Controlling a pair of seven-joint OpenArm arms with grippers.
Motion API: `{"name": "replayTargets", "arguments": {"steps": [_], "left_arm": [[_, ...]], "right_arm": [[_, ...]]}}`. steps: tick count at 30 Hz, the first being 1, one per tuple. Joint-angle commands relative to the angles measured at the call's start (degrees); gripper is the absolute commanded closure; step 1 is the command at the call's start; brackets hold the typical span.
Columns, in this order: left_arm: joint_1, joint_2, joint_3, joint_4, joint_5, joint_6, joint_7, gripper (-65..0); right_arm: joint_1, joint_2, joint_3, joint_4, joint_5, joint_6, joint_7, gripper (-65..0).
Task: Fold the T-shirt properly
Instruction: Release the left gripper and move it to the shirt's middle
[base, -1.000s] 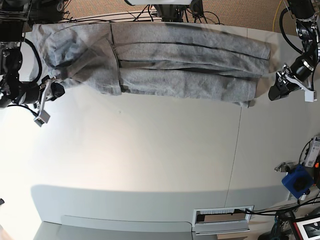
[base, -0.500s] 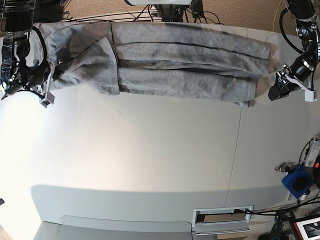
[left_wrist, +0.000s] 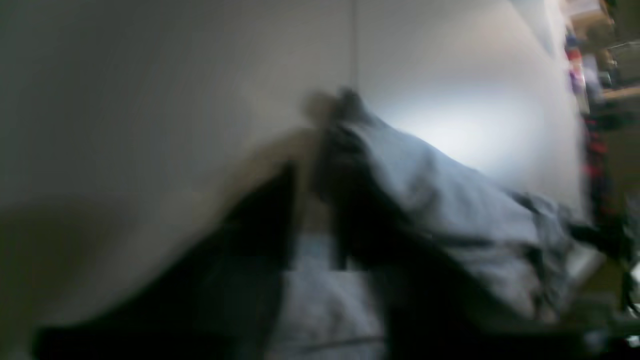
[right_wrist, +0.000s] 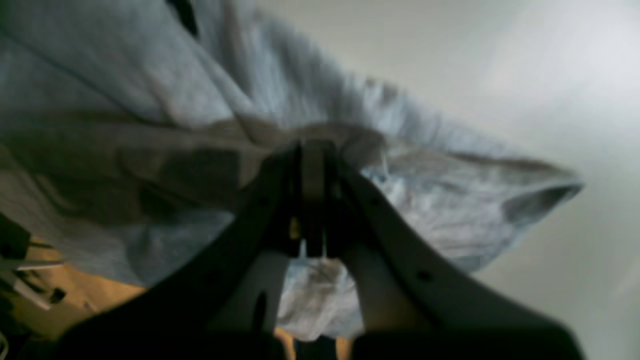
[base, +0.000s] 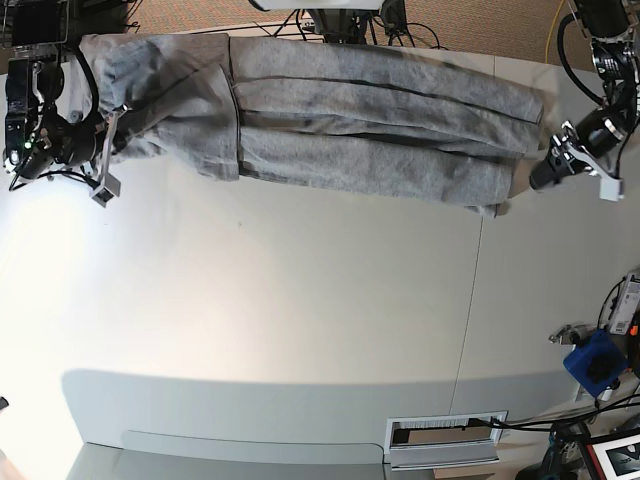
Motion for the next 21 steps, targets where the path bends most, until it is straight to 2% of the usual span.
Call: {"name": "replayTargets", "arguments": {"steps": [1, 8, 13, 17, 21], "left_arm": [[-0.4, -1.3, 0.6, 0.9, -1.7, -0.4, 0.5, 0.0], [-1.9, -0.2, 15.3, 1.0, -2.5, -0.4, 0.7, 0.0], [-5.7, 5.2, 26.3, 2.6, 2.1, -0.4, 0.7, 0.0], [-7.0, 10.1, 31.1, 10.1, 11.5, -0.4, 0.3, 0.0], [-7.1, 11.4, 31.2, 18.5, 23.3, -0.4, -3.4, 0.0]], "right_arm": [[0.5, 1.2, 0.5, 0.8, 0.1, 0.1, 0.1, 0.0], [0.5, 1.2, 0.5, 0.8, -1.1, 0.0, 0.1, 0.0], [0.5, 1.2, 0.5, 0.8, -1.2, -0.8, 0.1, 0.0], [0.5, 1.1, 0.5, 0.8, -1.1, -0.8, 0.1, 0.0], [0.5, 1.1, 0.5, 0.8, -1.1, -0.8, 0.1, 0.0]]}}
